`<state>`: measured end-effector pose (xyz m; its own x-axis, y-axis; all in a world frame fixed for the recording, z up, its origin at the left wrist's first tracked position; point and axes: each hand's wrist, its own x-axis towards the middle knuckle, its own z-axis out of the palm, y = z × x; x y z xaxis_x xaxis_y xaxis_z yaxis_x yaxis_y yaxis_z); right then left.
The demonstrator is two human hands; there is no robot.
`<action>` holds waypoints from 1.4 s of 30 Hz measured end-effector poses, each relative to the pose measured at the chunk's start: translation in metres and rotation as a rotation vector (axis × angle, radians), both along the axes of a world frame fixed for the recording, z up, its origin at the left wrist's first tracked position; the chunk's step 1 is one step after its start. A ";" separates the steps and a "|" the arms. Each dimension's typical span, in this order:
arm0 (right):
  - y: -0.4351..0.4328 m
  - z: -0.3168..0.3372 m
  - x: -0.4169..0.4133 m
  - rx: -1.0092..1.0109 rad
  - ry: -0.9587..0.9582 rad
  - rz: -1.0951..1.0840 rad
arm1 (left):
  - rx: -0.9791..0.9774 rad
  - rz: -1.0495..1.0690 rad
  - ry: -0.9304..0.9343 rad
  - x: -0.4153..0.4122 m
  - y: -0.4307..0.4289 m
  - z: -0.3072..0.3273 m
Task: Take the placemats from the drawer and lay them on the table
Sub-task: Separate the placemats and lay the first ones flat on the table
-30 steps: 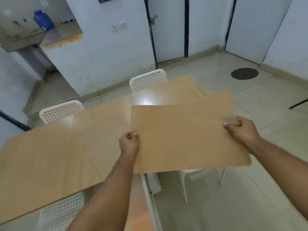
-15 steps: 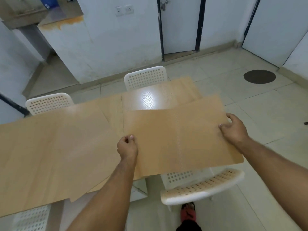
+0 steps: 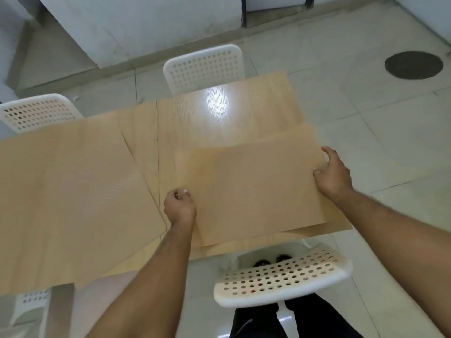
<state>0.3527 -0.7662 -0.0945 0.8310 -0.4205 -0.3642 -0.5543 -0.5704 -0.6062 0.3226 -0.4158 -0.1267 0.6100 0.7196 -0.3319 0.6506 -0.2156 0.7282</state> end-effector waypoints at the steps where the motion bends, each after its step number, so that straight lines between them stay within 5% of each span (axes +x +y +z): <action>1: -0.002 -0.006 -0.002 -0.021 0.014 0.015 | 0.040 -0.021 0.032 -0.002 -0.001 -0.002; 17: -0.005 -0.054 -0.052 -0.483 0.080 0.275 | 0.499 -0.386 0.407 -0.052 -0.054 -0.017; 29: -0.003 -0.065 -0.074 -0.431 0.141 0.376 | 0.542 -0.716 0.377 -0.088 -0.052 -0.042; 42: -0.003 -0.071 -0.082 -0.507 0.167 0.425 | 0.561 -0.735 0.385 -0.090 -0.049 -0.047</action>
